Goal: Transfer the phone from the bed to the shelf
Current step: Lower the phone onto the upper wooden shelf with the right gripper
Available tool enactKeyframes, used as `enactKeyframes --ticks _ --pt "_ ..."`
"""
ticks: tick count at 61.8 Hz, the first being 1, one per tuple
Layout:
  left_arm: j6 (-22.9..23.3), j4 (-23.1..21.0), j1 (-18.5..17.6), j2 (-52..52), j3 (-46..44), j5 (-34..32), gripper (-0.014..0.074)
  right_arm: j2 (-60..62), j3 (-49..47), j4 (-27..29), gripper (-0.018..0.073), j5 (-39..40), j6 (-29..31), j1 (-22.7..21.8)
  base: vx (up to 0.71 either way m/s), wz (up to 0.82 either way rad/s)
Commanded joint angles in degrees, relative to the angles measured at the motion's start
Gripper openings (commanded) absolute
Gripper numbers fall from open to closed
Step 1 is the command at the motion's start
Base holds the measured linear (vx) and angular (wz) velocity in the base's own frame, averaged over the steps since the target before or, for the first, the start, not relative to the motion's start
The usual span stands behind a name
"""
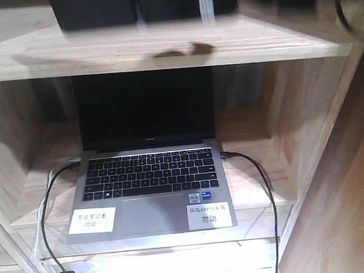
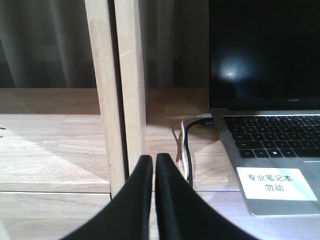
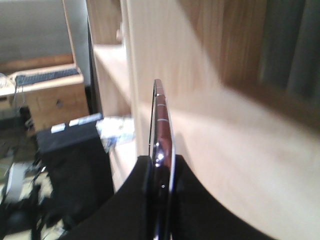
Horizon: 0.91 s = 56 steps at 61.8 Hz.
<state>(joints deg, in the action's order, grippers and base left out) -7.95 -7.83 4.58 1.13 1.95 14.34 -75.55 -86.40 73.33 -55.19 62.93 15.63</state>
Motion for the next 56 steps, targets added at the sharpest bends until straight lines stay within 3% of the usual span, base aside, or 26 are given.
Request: enactKeyframes --ticks 1,12,27,44,56 --pt "0.2 -0.5 -0.2 0.3 0.2 -4.0 0.0001 -2.6 -8.1 5.0 -0.0001 1.0 -1.4 -0.1 0.0 0.0" --pt "0.2 -0.5 -0.2 0.3 0.2 -4.0 0.0001 -10.7 -19.7 5.1 -0.0001 -0.6 -4.2 0.5 0.0 0.0" --pt "0.2 -0.5 -0.2 0.3 0.2 -4.0 0.0001 -21.0 -32.3 -0.3 -0.0001 3.6 -7.6 7.0 0.0 0.0" --pt "0.2 -0.5 -0.2 0.3 0.2 -4.0 0.0001 -29.6 -37.7 -2.7 -0.0001 13.2 -8.4 12.5 0.0 0.0" --pt "0.2 -0.5 -0.2 0.3 0.2 -4.0 0.0001 -33.3 -37.8 -4.0 -0.0001 19.6 -6.9 14.0 0.0 0.0"
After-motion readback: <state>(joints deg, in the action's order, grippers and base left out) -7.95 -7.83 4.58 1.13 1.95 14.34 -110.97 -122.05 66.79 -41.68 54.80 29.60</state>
